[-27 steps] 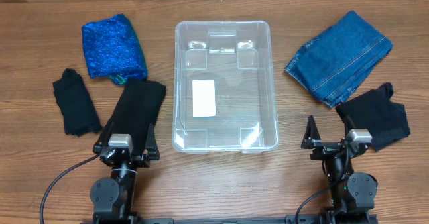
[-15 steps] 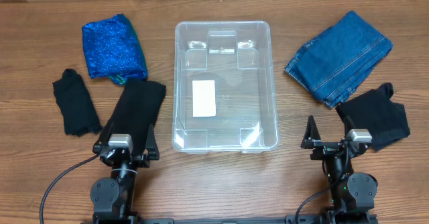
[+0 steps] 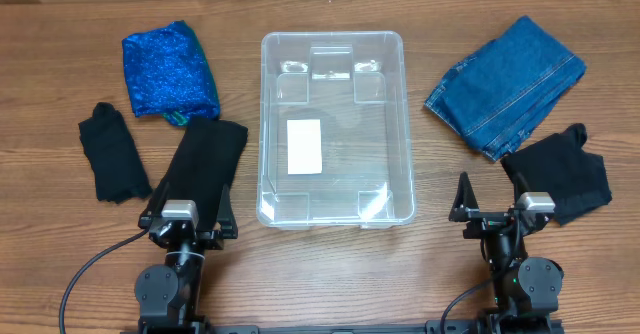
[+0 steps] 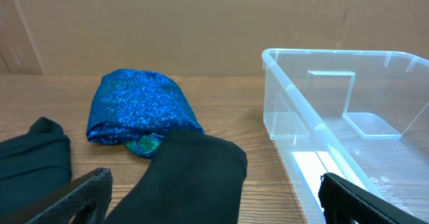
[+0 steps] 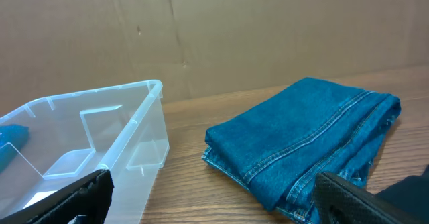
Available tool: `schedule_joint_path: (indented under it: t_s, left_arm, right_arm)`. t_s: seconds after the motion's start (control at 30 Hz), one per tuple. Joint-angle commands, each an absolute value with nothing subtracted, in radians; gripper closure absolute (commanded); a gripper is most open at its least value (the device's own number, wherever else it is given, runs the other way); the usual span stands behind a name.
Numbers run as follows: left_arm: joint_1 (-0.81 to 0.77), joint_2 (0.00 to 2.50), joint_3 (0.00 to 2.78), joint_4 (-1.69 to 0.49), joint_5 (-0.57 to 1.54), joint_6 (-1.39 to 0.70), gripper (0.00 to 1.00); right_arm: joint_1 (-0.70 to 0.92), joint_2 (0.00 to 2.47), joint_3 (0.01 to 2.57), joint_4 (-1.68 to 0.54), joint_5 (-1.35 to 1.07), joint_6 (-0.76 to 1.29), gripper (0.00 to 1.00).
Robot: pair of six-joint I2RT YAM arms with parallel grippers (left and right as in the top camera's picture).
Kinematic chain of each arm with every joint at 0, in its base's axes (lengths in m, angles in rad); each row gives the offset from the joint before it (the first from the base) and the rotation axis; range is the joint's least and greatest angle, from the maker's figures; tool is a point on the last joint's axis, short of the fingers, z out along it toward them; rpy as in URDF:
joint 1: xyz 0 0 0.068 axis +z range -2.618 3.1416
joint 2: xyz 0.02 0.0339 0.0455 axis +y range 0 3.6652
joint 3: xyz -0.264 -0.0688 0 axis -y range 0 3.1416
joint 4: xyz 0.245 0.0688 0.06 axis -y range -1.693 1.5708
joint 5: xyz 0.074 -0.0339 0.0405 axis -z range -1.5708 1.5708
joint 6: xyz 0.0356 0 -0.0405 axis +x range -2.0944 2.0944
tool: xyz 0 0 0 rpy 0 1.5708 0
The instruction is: Pack container
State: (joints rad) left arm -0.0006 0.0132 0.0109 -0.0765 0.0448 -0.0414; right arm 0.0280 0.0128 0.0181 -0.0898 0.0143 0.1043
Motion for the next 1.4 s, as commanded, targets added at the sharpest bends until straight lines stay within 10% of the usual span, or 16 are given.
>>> schedule_joint_path:
  t_s: [0.0, 1.37]
  left_arm:
    - [-0.007, 0.006, 0.005, -0.074, 0.038, -0.022, 0.0]
    - [-0.007, 0.153, 0.313, -0.125, 0.016, -0.134, 0.0]
  right_arm:
    - [0.035, 0.003, 0.008, -0.084, 0.014, 0.104, 0.0]
    - [0.03, 0.212, 0.286, -0.204, 0.166, 0.292, 0.0]
